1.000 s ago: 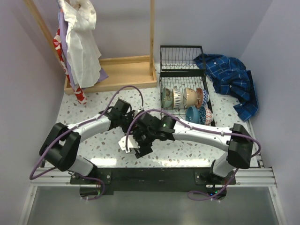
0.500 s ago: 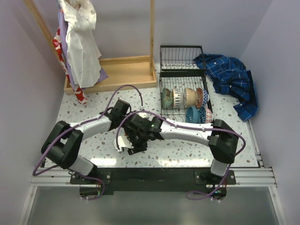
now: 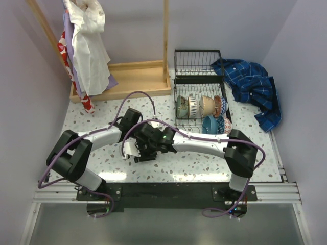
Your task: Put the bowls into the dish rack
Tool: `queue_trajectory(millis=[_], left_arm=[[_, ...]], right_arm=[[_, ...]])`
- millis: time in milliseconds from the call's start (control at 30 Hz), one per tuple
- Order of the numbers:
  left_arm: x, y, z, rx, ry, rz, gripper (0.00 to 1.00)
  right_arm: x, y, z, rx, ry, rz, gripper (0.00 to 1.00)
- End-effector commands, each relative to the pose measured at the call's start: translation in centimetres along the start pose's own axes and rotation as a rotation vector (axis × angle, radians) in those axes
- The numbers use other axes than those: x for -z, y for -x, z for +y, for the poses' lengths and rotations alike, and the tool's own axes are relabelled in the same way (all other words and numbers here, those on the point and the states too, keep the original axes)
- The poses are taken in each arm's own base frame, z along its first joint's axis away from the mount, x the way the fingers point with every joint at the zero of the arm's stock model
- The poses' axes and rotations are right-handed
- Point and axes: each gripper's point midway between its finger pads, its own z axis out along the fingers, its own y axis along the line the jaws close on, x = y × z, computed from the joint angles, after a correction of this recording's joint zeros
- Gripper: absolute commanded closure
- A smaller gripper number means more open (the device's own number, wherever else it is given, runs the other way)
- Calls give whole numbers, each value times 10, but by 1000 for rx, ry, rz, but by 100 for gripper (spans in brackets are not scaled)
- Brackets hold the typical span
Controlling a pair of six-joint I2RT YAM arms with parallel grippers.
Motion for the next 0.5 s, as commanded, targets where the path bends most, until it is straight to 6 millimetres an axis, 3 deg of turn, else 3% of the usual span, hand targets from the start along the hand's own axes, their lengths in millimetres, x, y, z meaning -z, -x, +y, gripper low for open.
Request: queue_trajectory(millis=[0,300,467], left_arm=[[-10,-61,3,19,39,185,37],[-12,-60,4,30,40,180,37],[-13,-60,4,34,41,176,36]], right_arm=[[13,16,-31,-10,-150,-28,60],[0,6,-20,-20,-86,-5,57],[-6,-1,-14,-33,-49,24,62]])
